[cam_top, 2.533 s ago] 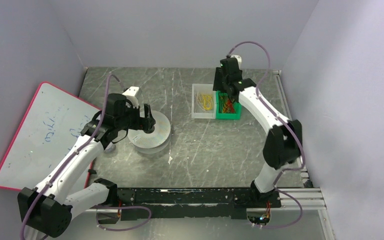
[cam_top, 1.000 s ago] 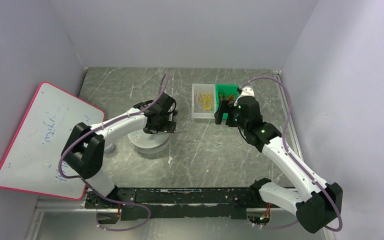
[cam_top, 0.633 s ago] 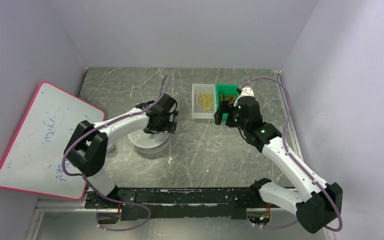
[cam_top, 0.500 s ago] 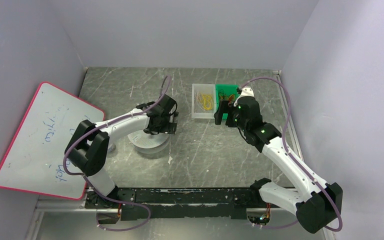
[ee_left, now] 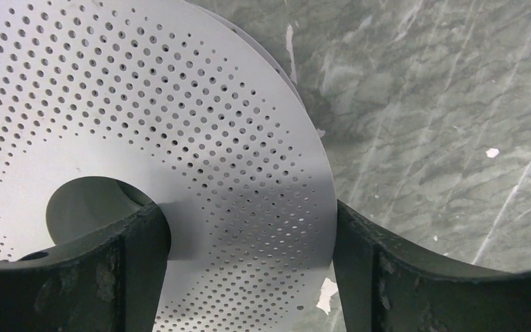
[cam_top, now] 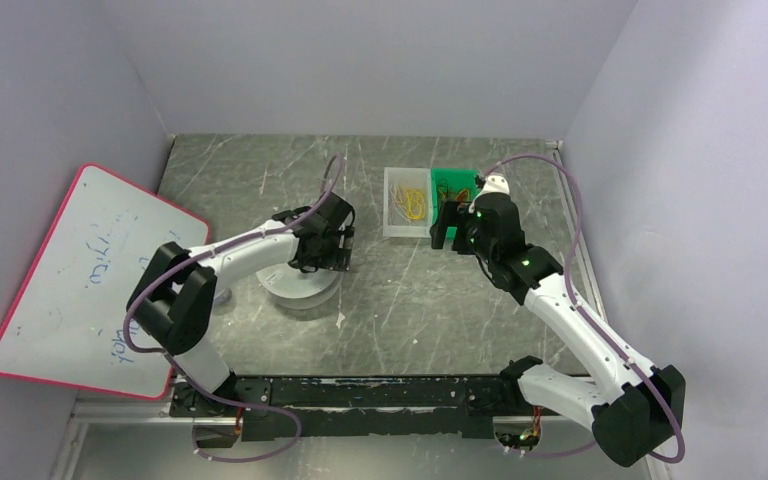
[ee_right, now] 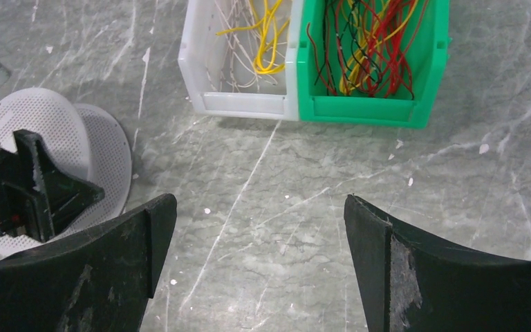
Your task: Wrap the cables
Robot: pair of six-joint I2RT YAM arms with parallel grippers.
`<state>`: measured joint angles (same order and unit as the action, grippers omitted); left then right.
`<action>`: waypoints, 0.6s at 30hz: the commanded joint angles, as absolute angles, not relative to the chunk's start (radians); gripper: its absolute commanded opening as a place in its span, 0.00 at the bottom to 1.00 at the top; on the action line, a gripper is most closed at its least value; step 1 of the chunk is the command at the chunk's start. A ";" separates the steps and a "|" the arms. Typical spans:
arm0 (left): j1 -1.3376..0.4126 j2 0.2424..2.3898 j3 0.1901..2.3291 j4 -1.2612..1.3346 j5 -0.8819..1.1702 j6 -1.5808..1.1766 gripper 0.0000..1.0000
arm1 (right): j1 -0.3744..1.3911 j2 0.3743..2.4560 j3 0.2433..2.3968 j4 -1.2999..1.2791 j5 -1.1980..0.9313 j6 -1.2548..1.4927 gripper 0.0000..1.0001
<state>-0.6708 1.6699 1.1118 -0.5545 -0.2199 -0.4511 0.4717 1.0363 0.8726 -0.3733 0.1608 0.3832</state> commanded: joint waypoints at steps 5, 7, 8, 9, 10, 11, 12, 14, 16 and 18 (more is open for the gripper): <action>-0.718 1.555 1.162 -0.605 -0.245 -0.428 0.46 | 0.470 1.033 0.925 -0.421 0.236 0.406 0.93; -0.722 1.526 1.180 -0.619 -0.229 -0.427 0.40 | 0.470 1.031 0.943 -0.435 0.242 0.412 0.93; -0.722 1.509 1.188 -0.626 -0.214 -0.426 0.37 | 0.471 1.031 0.953 -0.447 0.243 0.417 0.92; -0.722 1.491 1.196 -0.629 -0.196 -0.424 0.34 | 0.471 1.029 0.961 -0.456 0.240 0.425 0.92; -0.722 1.470 1.201 -0.628 -0.172 -0.423 0.32 | 0.470 1.027 0.969 -0.464 0.232 0.430 0.92; -0.723 1.449 1.206 -0.623 -0.142 -0.419 0.29 | 0.471 1.024 0.974 -0.470 0.215 0.433 0.92; -0.722 1.430 1.212 -0.617 -0.110 -0.418 0.26 | 0.471 1.021 0.979 -0.477 0.205 0.437 0.91; -0.723 1.392 1.218 -0.602 -0.038 -0.418 0.16 | 0.470 1.019 0.987 -0.492 0.191 0.443 0.91; -0.723 1.351 1.215 -0.566 0.042 -0.430 0.08 | 0.471 1.015 0.995 -0.504 0.186 0.450 0.91; -0.722 1.315 1.199 -0.516 0.117 -0.445 0.07 | 0.471 1.007 0.994 -0.511 0.186 0.454 0.91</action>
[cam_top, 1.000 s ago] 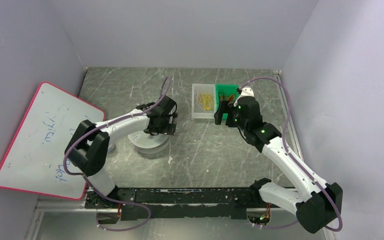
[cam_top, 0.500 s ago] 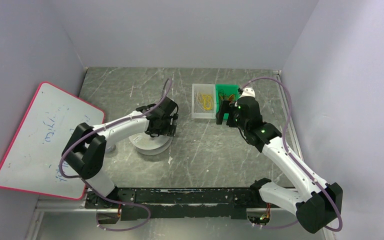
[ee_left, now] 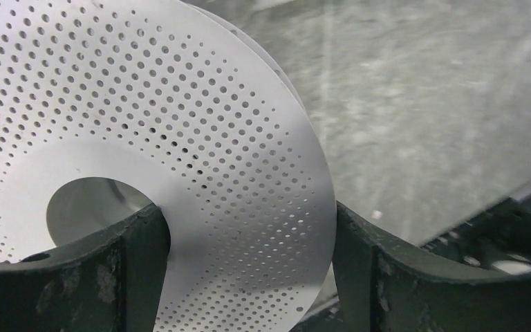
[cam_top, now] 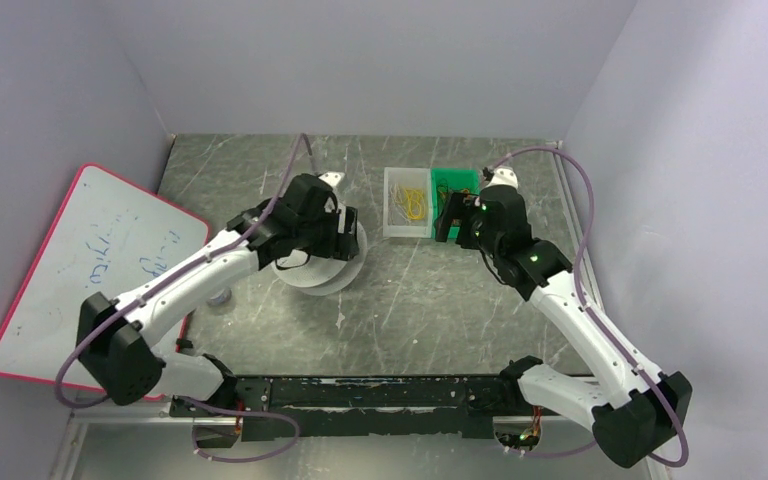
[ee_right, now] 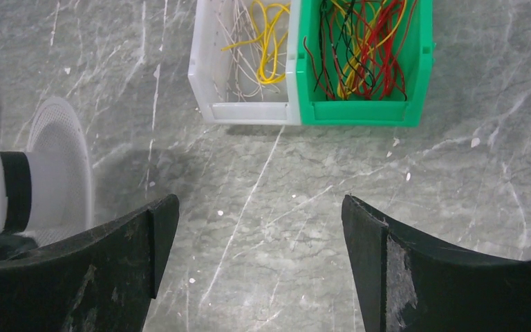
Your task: Wrap the cables
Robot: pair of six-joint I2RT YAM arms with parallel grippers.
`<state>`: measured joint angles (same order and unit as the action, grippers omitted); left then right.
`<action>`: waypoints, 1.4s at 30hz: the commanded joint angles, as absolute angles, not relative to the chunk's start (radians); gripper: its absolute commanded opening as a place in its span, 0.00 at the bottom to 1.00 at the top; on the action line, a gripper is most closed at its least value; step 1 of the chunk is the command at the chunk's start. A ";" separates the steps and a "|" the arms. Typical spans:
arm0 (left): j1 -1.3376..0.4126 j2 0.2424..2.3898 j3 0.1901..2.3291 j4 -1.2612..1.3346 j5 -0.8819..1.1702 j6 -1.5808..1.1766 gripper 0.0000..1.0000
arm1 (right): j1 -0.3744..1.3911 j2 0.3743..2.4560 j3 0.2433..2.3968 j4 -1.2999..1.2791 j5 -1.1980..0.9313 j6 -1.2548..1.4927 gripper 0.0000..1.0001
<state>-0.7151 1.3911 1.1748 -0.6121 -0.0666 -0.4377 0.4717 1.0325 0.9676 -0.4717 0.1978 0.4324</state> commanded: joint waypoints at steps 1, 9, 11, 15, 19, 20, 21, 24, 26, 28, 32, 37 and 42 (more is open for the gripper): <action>-0.722 1.298 1.189 -0.484 0.146 -0.454 0.07 | 0.471 1.004 0.994 -0.513 0.186 0.456 0.91; -0.722 1.206 1.060 -0.120 0.324 -0.613 0.07 | 0.470 0.956 0.960 -0.502 0.183 0.480 0.90; -0.722 1.199 1.011 0.022 0.360 -0.664 0.07 | 0.471 0.939 0.948 -0.499 0.182 0.489 0.90; -0.717 1.186 0.877 0.312 0.401 -0.755 0.07 | 0.470 0.910 0.938 -0.501 0.178 0.497 0.90; -0.710 1.250 0.794 0.580 0.498 -0.883 0.07 | 0.471 0.892 0.941 -0.509 0.161 0.500 0.90; -0.707 1.272 0.774 0.641 0.519 -0.922 0.07 | 0.470 0.888 0.943 -0.512 0.160 0.499 0.90; -0.704 1.296 0.754 0.726 0.543 -0.956 0.07 | 0.470 0.881 0.943 -0.516 0.161 0.499 0.89; -0.695 1.366 0.708 0.941 0.590 -1.038 0.07 | 0.471 0.859 0.943 -0.527 0.163 0.494 0.89; -0.689 1.407 0.694 1.012 0.606 -1.065 0.07 | 0.471 0.847 0.943 -0.535 0.165 0.492 0.89; -0.681 1.440 0.674 1.077 0.610 -1.088 0.07 | 0.471 0.831 0.941 -0.540 0.167 0.490 0.89; -0.654 1.523 0.641 1.220 0.624 -1.147 0.07 | 0.471 0.815 0.930 -0.545 0.163 0.485 0.89; -0.642 1.648 0.641 1.354 0.645 -1.207 0.07 | 0.470 0.808 0.925 -0.550 0.160 0.478 0.90; -0.638 1.720 0.636 1.429 0.643 -1.243 0.07 | 0.471 0.801 0.925 -0.556 0.160 0.469 0.90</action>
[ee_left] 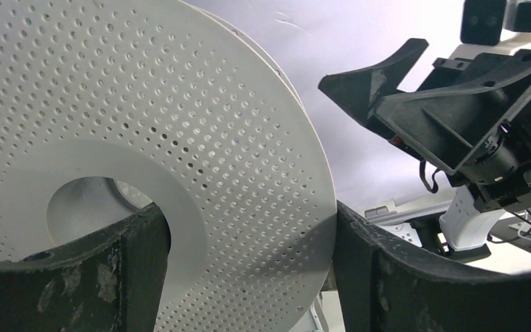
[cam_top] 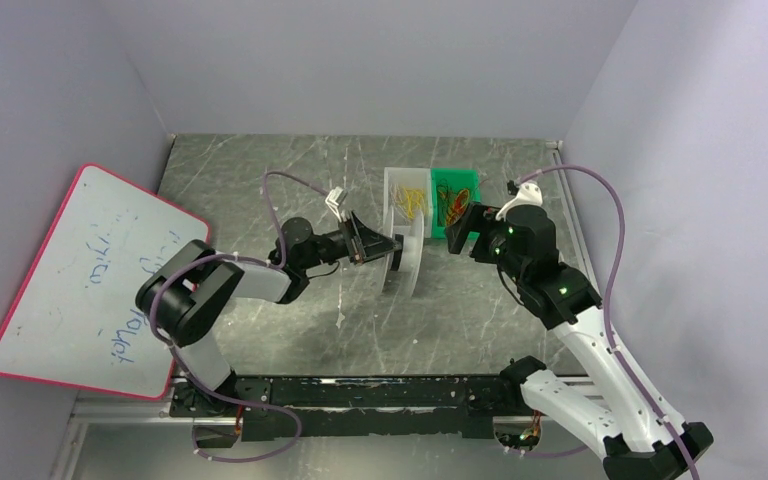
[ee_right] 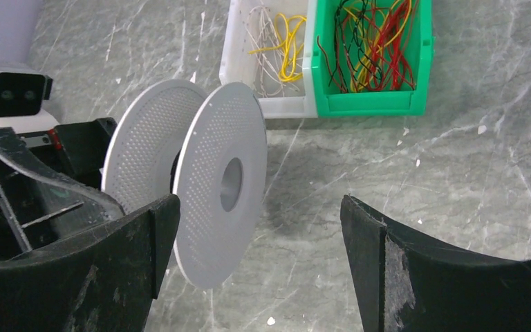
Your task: Wrap the cables
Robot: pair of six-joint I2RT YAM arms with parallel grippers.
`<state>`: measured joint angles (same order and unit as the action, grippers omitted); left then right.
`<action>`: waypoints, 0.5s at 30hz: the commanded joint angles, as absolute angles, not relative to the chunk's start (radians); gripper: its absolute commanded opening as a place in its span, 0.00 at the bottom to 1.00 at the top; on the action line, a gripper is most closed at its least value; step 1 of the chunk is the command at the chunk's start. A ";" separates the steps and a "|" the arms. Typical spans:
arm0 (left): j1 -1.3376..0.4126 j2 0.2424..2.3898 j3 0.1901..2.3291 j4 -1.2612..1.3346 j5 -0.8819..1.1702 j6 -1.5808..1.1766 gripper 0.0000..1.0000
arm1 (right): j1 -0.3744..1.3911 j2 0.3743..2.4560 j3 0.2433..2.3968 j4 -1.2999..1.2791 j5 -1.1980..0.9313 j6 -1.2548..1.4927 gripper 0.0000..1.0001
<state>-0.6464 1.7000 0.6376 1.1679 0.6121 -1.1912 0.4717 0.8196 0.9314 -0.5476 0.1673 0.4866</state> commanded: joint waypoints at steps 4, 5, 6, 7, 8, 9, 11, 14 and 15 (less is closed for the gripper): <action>-0.634 1.732 0.642 1.415 0.636 -1.230 0.07 | 0.470 0.795 0.921 -0.558 0.161 0.463 0.90; -0.633 1.735 0.643 1.410 0.635 -1.228 0.07 | 0.470 0.795 0.920 -0.557 0.161 0.463 0.90; -0.631 1.736 0.644 1.409 0.635 -1.226 0.07 | 0.471 0.796 0.917 -0.554 0.161 0.461 0.90; -0.627 1.740 0.644 1.407 0.635 -1.226 0.08 | 0.471 0.797 0.913 -0.551 0.163 0.460 0.90; -0.623 1.744 0.644 1.406 0.636 -1.228 0.10 | 0.470 0.799 0.910 -0.551 0.164 0.461 0.90; -0.620 1.749 0.642 1.409 0.636 -1.231 0.13 | 0.471 0.802 0.909 -0.550 0.164 0.460 0.90; -0.612 1.754 0.636 1.416 0.635 -1.237 0.16 | 0.470 0.805 0.907 -0.546 0.160 0.462 0.90; -0.599 1.762 0.627 1.427 0.633 -1.246 0.21 | 0.470 0.804 0.903 -0.542 0.161 0.461 0.90; -0.595 1.766 0.625 1.433 0.635 -1.250 0.22 | 0.471 0.805 0.903 -0.542 0.161 0.460 0.90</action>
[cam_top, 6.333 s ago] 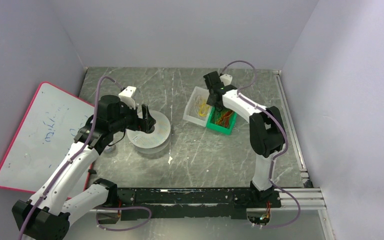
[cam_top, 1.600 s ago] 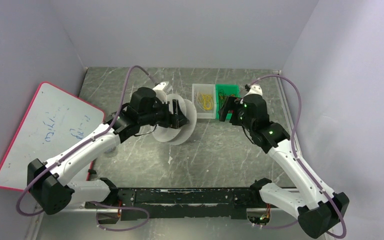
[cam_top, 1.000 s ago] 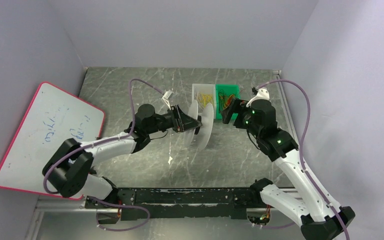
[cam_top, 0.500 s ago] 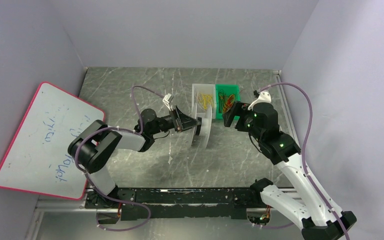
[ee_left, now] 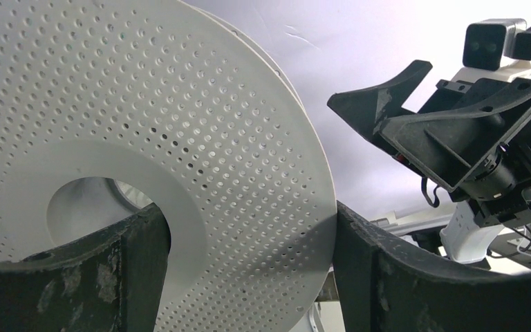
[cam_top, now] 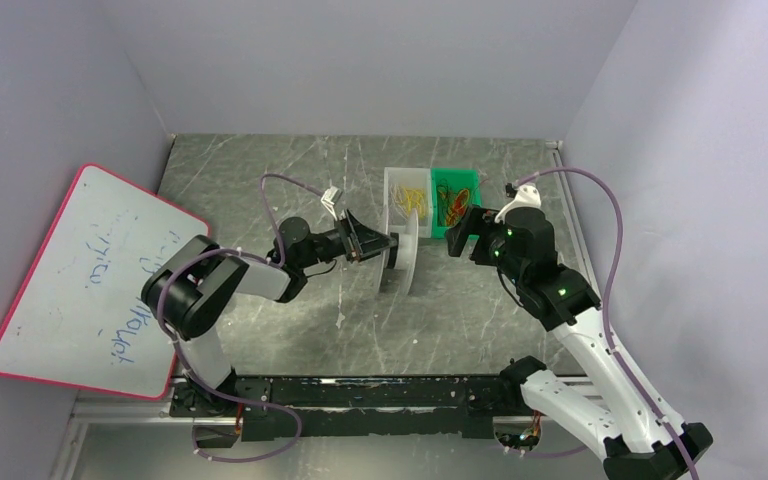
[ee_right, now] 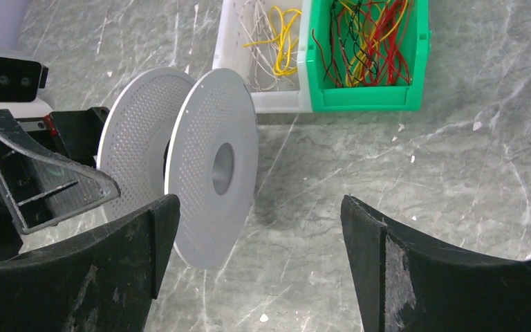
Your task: Wrap the cables
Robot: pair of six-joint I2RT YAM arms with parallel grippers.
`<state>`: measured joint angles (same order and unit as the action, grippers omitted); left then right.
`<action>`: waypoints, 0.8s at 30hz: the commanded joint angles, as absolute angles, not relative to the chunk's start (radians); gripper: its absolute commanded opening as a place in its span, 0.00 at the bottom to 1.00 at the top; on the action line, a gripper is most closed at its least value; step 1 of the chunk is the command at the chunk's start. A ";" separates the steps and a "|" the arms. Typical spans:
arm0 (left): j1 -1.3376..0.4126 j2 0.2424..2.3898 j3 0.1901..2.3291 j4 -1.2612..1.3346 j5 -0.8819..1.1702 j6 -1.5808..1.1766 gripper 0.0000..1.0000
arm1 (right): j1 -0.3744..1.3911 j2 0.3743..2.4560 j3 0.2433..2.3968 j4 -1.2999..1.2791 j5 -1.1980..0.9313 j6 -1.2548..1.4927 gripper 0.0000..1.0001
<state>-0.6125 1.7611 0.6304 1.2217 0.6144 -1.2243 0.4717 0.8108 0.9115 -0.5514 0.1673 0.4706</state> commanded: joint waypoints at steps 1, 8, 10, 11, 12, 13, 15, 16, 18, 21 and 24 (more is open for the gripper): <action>-0.592 1.770 0.623 1.438 0.635 -1.254 0.23 | 0.470 0.806 0.902 -0.542 0.160 0.460 0.90; -0.575 1.788 0.598 1.477 0.630 -1.274 0.37 | 0.471 0.808 0.905 -0.546 0.164 0.458 0.91; -0.571 1.787 0.597 1.473 0.630 -1.269 0.42 | 0.471 0.809 0.904 -0.546 0.166 0.457 0.91; -0.570 1.786 0.597 1.465 0.630 -1.266 0.44 | 0.471 0.809 0.902 -0.547 0.166 0.458 0.91; -0.569 1.783 0.598 1.451 0.630 -1.261 0.47 | 0.470 0.809 0.903 -0.547 0.166 0.457 0.91; -0.569 1.781 0.598 1.442 0.629 -1.256 0.49 | 0.471 0.810 0.903 -0.546 0.162 0.457 0.91; -0.569 1.776 0.592 1.431 0.624 -1.250 0.55 | 0.471 0.813 0.902 -0.544 0.155 0.457 0.91; -0.568 1.773 0.588 1.428 0.620 -1.248 0.59 | 0.470 0.813 0.900 -0.543 0.153 0.457 0.91; -0.564 1.770 0.581 1.426 0.620 -1.247 0.69 | 0.471 0.815 0.898 -0.540 0.151 0.458 0.91; -0.554 1.764 0.568 1.436 0.619 -1.251 0.79 | 0.470 0.817 0.899 -0.538 0.143 0.456 0.91; -0.547 1.764 0.561 1.450 0.624 -1.260 0.92 | 0.470 0.822 0.900 -0.537 0.140 0.454 0.91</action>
<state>-0.5655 1.7836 0.5816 1.2907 0.6140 -1.2545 0.4717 0.8181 0.9062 -0.5507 0.1543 0.4667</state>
